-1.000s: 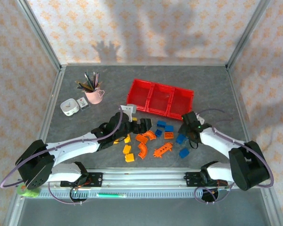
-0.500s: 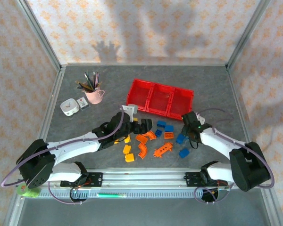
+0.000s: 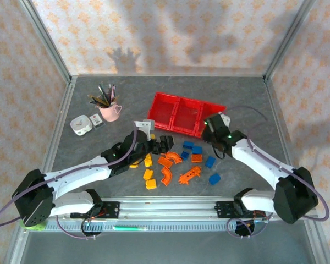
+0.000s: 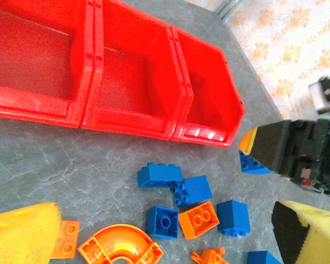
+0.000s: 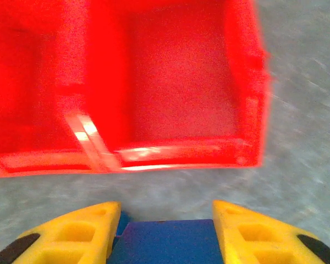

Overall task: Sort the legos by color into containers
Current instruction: Pick up the lego from the bottom-right of the table, then place the lego in the container.

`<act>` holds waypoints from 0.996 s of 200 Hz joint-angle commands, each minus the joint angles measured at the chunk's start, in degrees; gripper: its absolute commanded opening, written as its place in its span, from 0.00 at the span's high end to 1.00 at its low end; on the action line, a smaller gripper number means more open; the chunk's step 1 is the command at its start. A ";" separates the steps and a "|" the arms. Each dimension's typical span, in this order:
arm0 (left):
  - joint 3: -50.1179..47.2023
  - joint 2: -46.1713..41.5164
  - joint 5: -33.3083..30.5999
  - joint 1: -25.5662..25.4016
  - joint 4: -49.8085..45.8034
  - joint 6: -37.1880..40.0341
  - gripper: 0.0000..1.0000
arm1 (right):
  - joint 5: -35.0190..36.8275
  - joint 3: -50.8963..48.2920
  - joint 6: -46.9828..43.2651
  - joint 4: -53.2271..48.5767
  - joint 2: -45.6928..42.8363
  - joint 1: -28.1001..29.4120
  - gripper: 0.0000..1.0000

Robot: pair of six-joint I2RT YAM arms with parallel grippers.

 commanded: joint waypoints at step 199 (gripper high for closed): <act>-0.87 -4.77 -1.79 13.17 -6.84 -0.50 0.01 | 1.86 53.95 -13.21 3.28 47.33 7.91 0.52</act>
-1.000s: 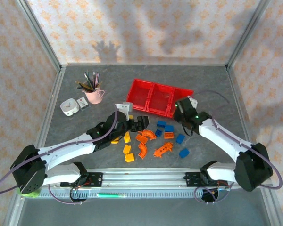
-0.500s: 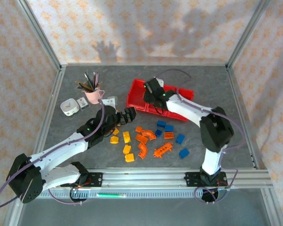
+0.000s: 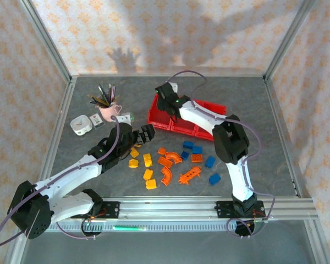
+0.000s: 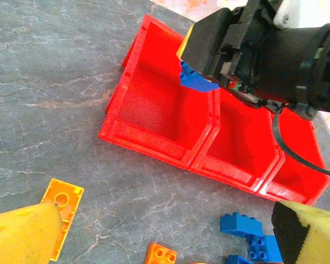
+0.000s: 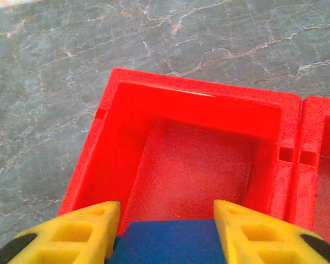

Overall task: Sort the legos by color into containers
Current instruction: Place the lego in the container.

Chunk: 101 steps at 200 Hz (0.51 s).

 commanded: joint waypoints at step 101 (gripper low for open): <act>0.60 -1.39 4.88 0.17 -0.66 -0.16 0.01 | -0.34 -10.94 -0.97 -1.09 -18.88 0.30 0.16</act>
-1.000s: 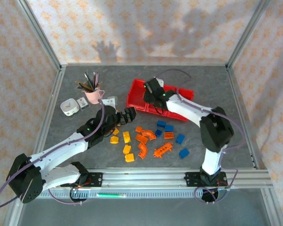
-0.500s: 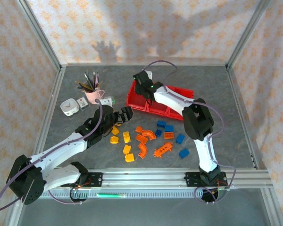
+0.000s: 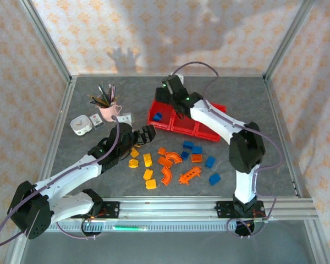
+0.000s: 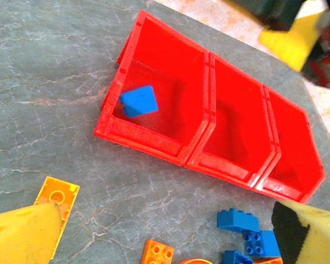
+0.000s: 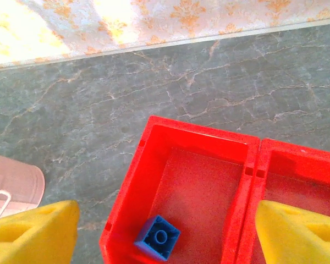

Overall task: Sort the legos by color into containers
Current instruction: Place the lego in the container, then pick up the lego from the center of the table.

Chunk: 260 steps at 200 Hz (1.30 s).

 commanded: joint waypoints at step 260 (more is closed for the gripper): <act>-2.70 2.51 -0.71 -13.40 6.69 -6.58 0.01 | -0.16 -46.10 7.72 -2.78 -18.43 -0.67 0.40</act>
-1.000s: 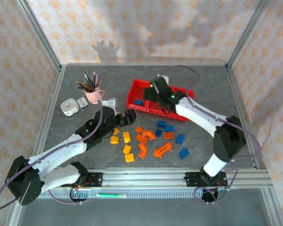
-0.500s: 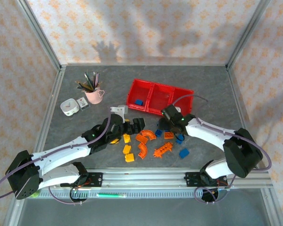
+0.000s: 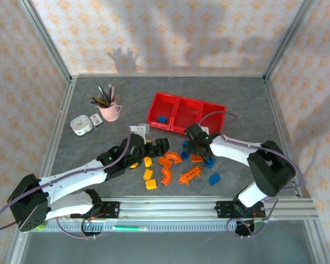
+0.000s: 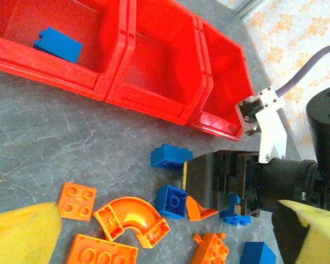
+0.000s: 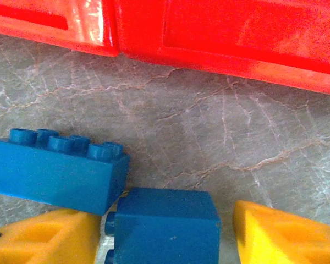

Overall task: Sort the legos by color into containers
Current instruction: Pick up the lego from the center of the table.

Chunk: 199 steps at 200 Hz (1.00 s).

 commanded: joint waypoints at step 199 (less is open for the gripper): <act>2.93 -3.30 -4.85 0.62 -4.12 2.52 0.01 | 1.79 18.03 -4.31 -6.27 -2.80 1.67 0.70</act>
